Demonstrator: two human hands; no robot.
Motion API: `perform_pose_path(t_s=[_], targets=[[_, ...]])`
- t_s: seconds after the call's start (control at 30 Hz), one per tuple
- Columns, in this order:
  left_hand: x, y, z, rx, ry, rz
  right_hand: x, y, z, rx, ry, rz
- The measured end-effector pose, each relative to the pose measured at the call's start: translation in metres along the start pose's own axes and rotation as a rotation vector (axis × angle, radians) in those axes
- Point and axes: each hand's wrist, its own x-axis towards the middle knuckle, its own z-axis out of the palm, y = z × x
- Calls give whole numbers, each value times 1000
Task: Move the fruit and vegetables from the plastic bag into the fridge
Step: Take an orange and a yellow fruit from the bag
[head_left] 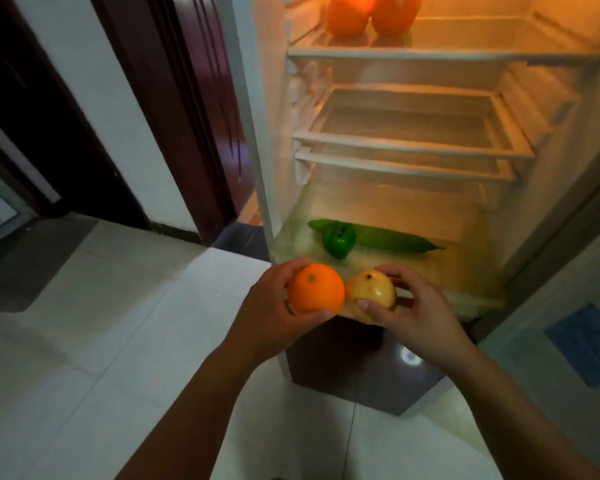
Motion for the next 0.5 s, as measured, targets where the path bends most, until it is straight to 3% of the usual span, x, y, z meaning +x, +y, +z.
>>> perform_pose_path(t_s=[0.2,0.5], targets=[[95,0,-14,-24,-115,80,63,-9,-6,-34,167,-19],[184,-35,-9,-92,-269,89,109,24,-3,-130,265,206]])
